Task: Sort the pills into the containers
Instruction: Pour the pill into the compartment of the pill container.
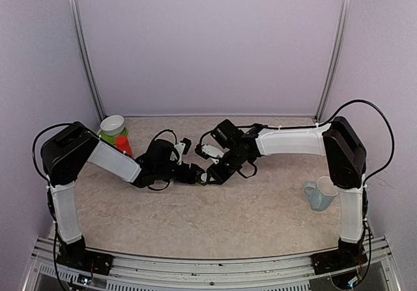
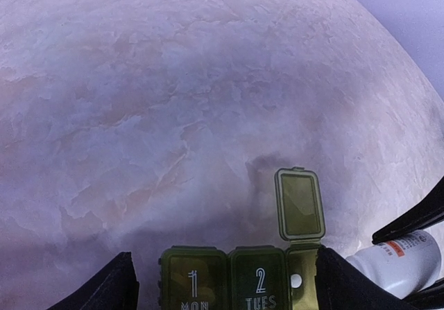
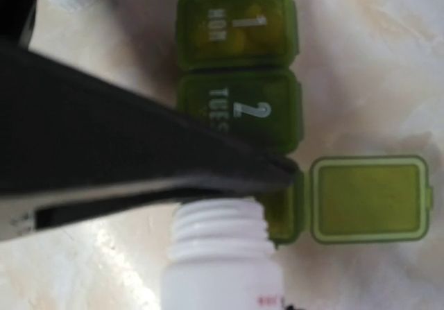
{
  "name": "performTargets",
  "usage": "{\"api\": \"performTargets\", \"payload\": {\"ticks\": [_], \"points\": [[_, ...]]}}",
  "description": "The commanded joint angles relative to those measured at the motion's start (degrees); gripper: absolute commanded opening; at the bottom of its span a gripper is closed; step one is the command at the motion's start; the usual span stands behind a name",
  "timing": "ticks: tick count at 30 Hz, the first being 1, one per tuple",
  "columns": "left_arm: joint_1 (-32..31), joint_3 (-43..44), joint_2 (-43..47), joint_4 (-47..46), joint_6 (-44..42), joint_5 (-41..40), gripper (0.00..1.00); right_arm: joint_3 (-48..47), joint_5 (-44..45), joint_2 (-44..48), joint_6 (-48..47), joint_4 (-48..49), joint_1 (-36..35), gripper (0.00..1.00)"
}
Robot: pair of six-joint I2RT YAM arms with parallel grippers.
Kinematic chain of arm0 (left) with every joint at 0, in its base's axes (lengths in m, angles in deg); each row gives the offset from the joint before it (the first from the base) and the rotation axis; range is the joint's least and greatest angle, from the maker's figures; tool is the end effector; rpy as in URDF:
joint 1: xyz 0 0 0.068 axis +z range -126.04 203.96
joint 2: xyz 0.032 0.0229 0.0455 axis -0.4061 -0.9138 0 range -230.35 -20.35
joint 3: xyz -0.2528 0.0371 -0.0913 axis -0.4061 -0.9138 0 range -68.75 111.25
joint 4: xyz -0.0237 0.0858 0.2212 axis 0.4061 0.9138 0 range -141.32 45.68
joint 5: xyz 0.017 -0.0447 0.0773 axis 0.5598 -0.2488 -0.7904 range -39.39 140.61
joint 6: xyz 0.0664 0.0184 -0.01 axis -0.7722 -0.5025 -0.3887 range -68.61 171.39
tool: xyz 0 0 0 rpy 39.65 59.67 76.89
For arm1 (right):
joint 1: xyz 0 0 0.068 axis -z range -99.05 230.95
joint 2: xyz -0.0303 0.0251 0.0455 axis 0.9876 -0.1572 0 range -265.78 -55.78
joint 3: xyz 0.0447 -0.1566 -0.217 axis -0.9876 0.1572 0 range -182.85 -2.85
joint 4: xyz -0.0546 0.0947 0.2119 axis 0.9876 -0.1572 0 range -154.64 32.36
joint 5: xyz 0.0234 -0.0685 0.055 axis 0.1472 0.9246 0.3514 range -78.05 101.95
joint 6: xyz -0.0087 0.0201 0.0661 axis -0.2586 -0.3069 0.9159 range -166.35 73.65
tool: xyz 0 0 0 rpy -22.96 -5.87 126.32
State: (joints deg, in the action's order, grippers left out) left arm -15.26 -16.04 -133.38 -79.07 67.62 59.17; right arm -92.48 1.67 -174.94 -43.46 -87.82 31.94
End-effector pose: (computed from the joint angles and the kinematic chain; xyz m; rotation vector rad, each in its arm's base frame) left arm 0.2994 -0.2552 0.1234 0.5314 2.1564 -0.7125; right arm 0.2773 0.3347 0.1743 -1.1153 2.4520 0.5369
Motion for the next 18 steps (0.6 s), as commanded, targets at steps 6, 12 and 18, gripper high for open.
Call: {"api": "performTargets", "payload": {"ticks": [6,12,18], "points": [[-0.33,1.07,-1.14,0.04,-0.76,0.17,0.86,-2.69,0.29,-1.45,0.18,-2.53,-0.43,0.07],[-0.41,1.17,-1.14,0.01,-0.73,0.32,0.86,-3.69,0.42,-1.84,0.18,-3.73,-0.41,0.07],[-0.5,1.21,-1.31,0.02,-0.82,0.57,0.86,-5.1,0.14,-2.9,0.09,-5.68,-0.35,0.07]]}}
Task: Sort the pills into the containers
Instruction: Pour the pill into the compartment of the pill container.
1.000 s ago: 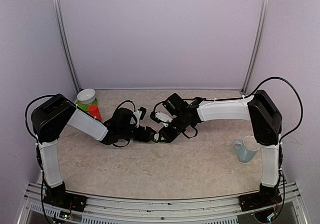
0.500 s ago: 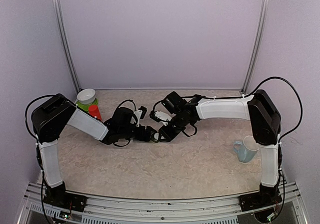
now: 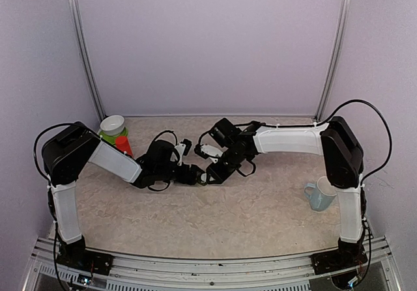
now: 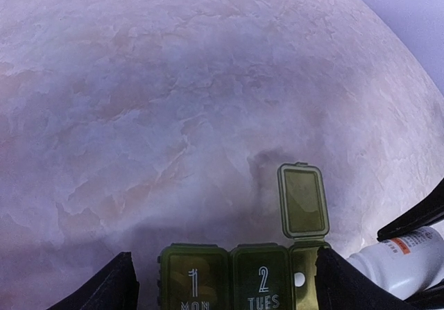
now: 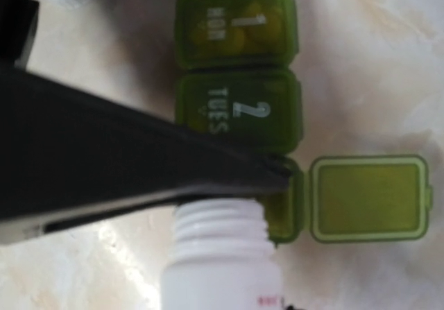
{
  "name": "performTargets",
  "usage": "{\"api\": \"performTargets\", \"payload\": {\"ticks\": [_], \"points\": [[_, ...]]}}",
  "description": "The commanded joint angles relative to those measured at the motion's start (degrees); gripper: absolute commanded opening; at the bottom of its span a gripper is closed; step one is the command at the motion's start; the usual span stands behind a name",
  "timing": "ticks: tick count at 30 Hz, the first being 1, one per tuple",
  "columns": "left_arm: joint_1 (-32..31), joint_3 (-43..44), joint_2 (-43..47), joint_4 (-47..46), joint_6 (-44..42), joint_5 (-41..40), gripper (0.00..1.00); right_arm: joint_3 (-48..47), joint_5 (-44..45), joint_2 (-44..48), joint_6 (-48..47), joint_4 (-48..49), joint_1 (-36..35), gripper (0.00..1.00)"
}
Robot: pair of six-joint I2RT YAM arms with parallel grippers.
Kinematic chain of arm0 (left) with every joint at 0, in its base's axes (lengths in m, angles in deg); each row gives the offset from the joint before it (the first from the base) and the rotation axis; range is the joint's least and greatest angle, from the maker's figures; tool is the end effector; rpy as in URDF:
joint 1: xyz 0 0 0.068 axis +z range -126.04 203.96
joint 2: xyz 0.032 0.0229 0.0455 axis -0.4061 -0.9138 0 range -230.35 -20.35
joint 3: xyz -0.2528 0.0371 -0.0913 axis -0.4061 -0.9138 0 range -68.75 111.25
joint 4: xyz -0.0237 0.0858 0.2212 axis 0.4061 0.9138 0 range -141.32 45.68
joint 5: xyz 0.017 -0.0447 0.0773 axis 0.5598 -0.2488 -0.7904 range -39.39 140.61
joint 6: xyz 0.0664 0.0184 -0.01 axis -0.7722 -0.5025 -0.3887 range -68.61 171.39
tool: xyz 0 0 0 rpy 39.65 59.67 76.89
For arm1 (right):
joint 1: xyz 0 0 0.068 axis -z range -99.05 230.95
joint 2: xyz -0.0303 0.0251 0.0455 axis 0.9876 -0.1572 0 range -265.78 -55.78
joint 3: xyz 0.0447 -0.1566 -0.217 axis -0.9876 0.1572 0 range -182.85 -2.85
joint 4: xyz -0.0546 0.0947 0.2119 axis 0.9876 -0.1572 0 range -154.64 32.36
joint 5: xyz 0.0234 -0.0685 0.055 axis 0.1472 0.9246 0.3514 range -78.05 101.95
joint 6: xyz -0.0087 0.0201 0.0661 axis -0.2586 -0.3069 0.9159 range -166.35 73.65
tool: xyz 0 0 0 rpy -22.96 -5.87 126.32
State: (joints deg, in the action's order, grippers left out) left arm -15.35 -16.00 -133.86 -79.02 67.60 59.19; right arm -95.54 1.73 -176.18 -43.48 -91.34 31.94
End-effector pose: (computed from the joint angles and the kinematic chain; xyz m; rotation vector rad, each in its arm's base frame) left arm 0.2991 -0.2558 0.1203 0.5349 2.1647 -0.7105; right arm 0.2795 0.3372 0.1766 -1.1240 2.4802 0.5224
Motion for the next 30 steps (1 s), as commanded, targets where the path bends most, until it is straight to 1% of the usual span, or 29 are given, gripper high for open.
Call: {"api": "performTargets", "payload": {"ticks": [1,30], "points": [[-0.42,1.2,-0.75,0.0,-0.82,0.46,0.86,-2.18,0.13,-1.75,0.11,-2.42,-0.38,0.07],[-1.03,1.74,-0.87,0.56,-1.61,0.12,0.86,-8.79,0.07,-4.47,1.17,-7.5,0.32,0.1]]}}
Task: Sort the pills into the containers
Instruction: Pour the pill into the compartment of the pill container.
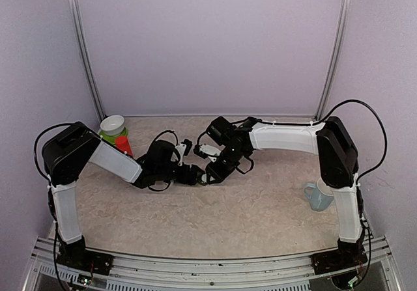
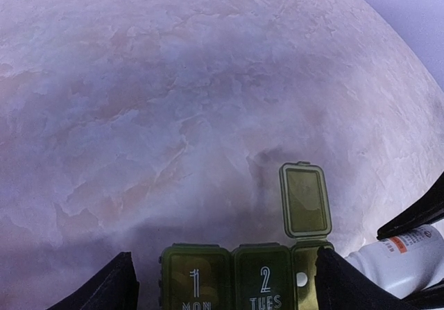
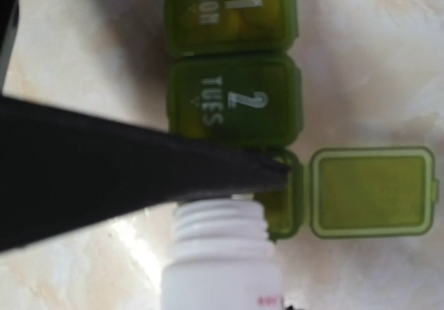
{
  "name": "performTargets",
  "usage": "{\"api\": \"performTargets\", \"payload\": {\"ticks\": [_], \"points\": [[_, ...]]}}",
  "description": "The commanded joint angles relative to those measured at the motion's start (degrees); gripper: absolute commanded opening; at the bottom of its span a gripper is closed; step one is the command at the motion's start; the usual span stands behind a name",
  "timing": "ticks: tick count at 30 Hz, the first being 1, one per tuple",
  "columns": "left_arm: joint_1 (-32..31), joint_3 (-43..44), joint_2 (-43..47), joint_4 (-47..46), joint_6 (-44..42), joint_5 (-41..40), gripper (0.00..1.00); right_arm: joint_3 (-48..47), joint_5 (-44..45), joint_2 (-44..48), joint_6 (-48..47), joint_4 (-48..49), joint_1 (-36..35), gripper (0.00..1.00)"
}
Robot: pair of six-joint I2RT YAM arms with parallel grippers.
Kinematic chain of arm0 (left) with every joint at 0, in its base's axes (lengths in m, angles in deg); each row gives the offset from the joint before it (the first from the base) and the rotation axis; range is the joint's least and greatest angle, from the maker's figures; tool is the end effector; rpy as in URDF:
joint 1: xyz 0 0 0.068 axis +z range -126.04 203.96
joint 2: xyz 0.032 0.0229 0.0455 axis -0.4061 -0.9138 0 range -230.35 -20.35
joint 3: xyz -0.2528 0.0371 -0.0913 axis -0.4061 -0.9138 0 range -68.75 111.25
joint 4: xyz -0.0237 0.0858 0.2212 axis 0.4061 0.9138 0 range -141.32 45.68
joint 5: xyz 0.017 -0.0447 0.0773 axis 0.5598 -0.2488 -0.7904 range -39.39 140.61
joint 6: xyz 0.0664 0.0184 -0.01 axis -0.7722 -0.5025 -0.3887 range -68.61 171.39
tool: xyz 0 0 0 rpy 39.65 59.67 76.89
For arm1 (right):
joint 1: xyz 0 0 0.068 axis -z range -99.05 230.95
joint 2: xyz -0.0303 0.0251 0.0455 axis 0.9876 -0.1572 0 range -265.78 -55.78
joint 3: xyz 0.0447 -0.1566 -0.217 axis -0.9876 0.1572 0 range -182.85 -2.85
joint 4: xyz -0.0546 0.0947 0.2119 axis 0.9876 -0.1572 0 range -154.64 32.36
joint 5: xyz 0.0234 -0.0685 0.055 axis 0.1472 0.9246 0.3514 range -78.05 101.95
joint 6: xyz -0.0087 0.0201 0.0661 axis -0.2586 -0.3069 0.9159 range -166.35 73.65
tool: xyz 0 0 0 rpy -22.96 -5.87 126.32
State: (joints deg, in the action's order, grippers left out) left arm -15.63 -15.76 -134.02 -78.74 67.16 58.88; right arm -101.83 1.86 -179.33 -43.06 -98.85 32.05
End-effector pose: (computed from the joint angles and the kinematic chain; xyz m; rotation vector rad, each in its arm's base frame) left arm 0.2986 -0.2575 0.1199 0.5455 2.1643 -0.7022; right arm 0.2841 0.3409 0.1769 -1.1337 2.5589 0.4860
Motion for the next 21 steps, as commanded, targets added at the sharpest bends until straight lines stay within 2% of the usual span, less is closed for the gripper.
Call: {"api": "performTargets", "payload": {"ticks": [1,21], "points": [[-0.79,1.49,-0.76,0.41,-1.18,0.51,0.86,-2.84,-0.04,-1.42,0.75,-0.04,0.28,0.1],[-1.01,1.76,-0.68,0.82,-2.01,0.05,0.86,-7.38,-0.11,-4.31,0.78,-4.36,1.05,0.12]]}}
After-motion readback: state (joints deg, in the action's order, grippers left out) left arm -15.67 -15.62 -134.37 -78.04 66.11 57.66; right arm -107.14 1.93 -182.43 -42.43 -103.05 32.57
